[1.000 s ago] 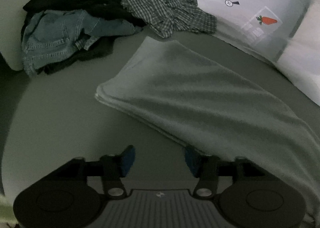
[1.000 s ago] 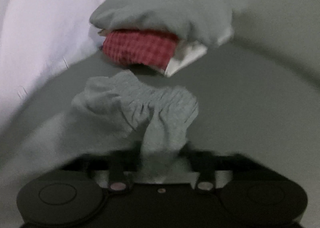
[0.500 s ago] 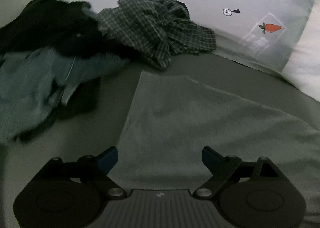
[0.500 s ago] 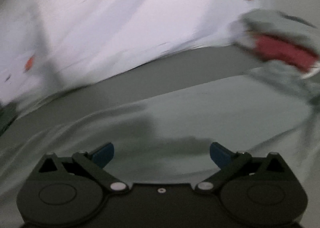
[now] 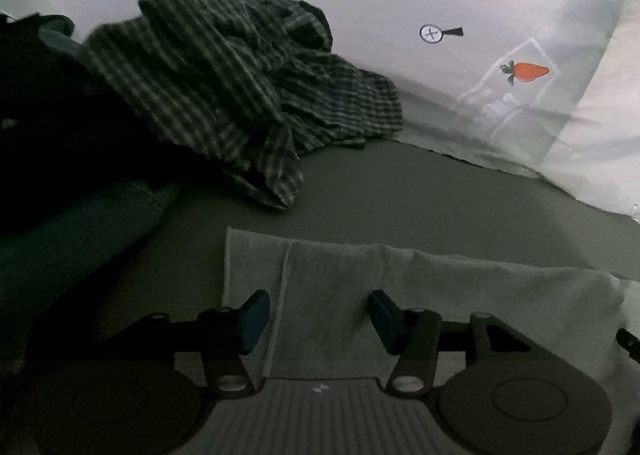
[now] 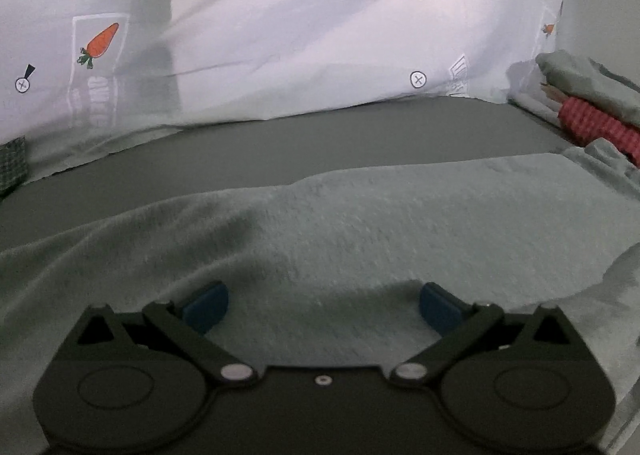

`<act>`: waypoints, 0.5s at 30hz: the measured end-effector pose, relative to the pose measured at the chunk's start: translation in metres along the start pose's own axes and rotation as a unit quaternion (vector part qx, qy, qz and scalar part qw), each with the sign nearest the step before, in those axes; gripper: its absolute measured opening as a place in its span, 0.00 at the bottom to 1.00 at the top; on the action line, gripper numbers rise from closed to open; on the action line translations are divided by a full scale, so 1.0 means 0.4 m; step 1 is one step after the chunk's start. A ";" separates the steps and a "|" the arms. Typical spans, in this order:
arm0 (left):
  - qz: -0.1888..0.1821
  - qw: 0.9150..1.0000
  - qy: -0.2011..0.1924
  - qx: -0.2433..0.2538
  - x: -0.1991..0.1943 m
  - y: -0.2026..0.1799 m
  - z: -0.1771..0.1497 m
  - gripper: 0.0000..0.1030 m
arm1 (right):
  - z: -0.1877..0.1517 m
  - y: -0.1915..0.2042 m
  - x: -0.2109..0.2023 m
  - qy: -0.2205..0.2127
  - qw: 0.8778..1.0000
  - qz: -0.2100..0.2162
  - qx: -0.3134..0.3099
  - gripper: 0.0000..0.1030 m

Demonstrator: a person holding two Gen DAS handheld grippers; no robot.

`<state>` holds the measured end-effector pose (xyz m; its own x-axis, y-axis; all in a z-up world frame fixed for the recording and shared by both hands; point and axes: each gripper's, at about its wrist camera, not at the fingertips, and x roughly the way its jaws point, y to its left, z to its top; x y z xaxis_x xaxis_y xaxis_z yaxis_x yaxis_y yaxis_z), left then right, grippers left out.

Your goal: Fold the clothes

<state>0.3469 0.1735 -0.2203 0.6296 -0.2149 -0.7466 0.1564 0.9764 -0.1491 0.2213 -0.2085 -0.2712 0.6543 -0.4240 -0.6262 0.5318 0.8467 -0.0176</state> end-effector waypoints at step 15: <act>0.081 0.995 -0.050 0.013 -0.077 -0.031 0.032 0.02 | -0.008 0.012 -0.006 0.000 1.000 0.003 0.000 1.00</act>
<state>0.3353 0.1678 -0.1870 0.7205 -0.0577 -0.6910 0.0655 0.9977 -0.0150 0.2205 -0.2022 -0.2723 0.6578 -0.4188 -0.6261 0.5279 0.8492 -0.0134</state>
